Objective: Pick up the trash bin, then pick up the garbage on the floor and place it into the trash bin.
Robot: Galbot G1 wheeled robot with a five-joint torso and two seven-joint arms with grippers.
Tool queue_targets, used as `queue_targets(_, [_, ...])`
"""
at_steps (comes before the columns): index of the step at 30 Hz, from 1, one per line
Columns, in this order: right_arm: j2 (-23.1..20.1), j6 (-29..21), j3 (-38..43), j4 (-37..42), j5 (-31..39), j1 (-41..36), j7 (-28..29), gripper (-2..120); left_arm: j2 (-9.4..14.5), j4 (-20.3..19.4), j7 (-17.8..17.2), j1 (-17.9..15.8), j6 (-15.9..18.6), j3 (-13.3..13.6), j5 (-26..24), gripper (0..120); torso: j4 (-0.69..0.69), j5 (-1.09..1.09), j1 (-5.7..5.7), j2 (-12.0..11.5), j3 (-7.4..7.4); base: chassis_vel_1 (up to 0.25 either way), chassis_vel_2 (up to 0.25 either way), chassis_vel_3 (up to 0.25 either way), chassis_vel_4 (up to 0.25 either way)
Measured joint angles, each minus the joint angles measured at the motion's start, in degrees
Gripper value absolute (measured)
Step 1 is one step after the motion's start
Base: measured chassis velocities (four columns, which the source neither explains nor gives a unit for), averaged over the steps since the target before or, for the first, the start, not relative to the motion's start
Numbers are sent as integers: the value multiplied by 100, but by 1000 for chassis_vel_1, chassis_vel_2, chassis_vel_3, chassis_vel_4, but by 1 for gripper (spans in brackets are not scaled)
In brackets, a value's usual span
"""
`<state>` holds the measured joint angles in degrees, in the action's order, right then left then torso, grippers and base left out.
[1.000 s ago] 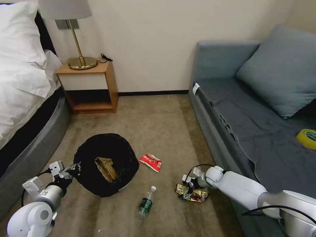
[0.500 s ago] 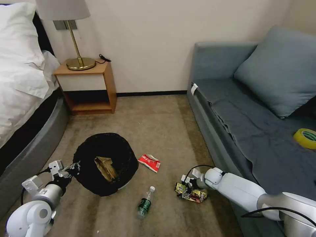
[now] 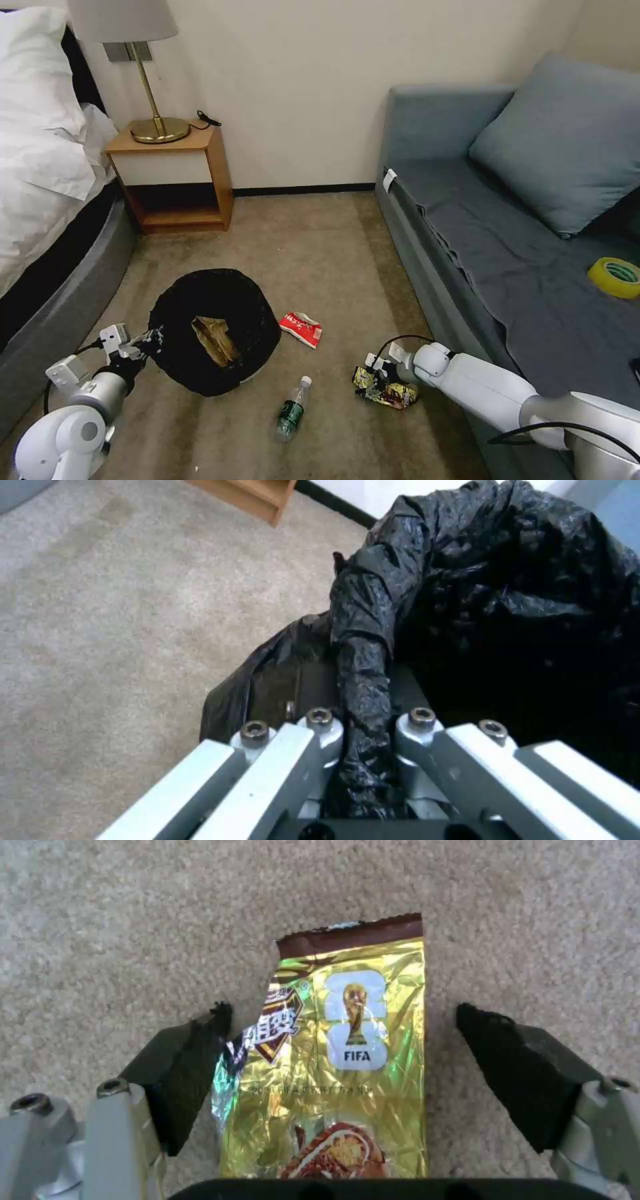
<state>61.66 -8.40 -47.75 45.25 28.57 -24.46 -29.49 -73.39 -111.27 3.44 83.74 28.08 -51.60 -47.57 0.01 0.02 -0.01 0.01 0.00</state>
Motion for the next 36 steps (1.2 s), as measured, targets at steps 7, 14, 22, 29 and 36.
queue_targets(7, [-4,51,81,-21,18,-18,-1,82,-44,-22,-14,-29,6,62,50,4,0,1,1,-1,1,0,0,0,0])
queue_targets(14, [0,91,162,-54,19,-21,-2,82,-73,-35,-22,-38,14,90,86,4,0,2,1,-2,2,0,0,0,0])
queue_targets(22, [-87,113,265,-71,10,31,610,76,-86,-40,-26,-42,20,99,91,4,5,2,2,-4,3,0,0,0,0])
queue_targets(29, [-102,93,257,-16,14,6,618,49,-88,-24,-21,-38,21,100,93,4,-1,0,2,-3,1,0,0,0,0])
queue_targets(36, [-190,64,309,72,63,5,665,22,-77,-4,-15,-42,7,84,90,4,-1,-4,2,-3,2,0,0,0,0])
